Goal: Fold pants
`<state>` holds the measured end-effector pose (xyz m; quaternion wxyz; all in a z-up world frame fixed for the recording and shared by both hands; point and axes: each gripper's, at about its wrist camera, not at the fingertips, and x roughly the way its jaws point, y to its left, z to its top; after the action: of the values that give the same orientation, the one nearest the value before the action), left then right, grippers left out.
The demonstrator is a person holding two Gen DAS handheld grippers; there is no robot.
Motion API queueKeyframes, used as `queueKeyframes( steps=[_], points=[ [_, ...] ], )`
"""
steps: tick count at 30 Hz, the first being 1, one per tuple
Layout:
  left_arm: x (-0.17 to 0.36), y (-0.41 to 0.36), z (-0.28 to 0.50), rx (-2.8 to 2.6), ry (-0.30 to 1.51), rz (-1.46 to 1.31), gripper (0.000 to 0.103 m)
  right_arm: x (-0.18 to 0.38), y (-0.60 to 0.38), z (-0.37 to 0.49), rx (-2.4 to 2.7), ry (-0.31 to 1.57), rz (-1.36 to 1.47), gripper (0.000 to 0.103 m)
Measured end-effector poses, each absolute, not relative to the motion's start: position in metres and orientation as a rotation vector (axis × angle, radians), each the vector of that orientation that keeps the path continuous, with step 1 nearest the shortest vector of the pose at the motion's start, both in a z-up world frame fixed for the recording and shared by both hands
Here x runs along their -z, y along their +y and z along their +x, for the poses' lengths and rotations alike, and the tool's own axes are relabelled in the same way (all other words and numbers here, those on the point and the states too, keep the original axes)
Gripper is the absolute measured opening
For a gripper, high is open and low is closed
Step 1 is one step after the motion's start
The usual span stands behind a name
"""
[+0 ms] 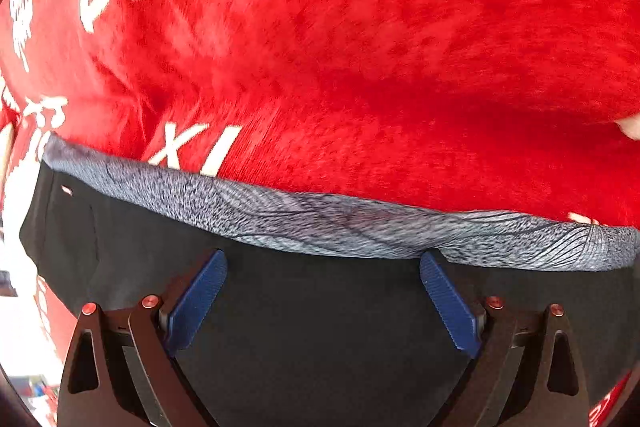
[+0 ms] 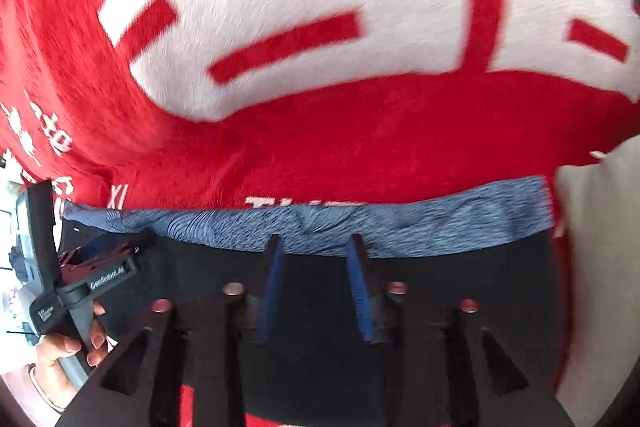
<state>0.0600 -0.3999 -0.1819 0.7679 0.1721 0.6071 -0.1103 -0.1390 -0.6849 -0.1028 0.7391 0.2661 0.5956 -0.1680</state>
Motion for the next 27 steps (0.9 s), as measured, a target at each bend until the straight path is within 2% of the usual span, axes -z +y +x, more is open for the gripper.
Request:
queueKeyframes(
  steps=[2, 8, 13, 21, 23, 25, 27],
  points=[
    [0.182, -0.391, 0.06, 0.252, 1.305, 0.374, 0.103, 0.118, -0.674, -0.139, 0.374, 1.356, 0.559, 0.045],
    [0.183, -0.356, 0.058, 0.271, 1.31, 0.433, 0.103, 0.119, -0.649, -0.168, 0.348, 1.329, 0.458, 0.046],
    [0.181, -0.34, 0.051, 0.246, 1.331, 0.44, 0.103, 0.117, -0.631, -0.192, 0.343, 1.354, 0.424, 0.05],
    [0.149, -0.371, 0.03, 0.346, 1.277, 0.476, 0.103, 0.086, -0.647, -0.225, 0.555, 1.266, 0.514, 0.051],
    [0.145, -0.392, 0.024, 0.395, 1.249, 0.483, 0.103, 0.078, -0.661, -0.231, 0.631, 1.235, 0.511, 0.047],
    [0.145, -0.417, 0.016, 0.45, 1.227, 0.483, 0.103, 0.074, -0.677, -0.228, 0.672, 1.208, 0.513, 0.031],
    [0.148, -0.439, 0.007, 0.491, 1.224, 0.486, 0.103, 0.075, -0.698, -0.218, 0.681, 1.194, 0.512, 0.027]
  ],
)
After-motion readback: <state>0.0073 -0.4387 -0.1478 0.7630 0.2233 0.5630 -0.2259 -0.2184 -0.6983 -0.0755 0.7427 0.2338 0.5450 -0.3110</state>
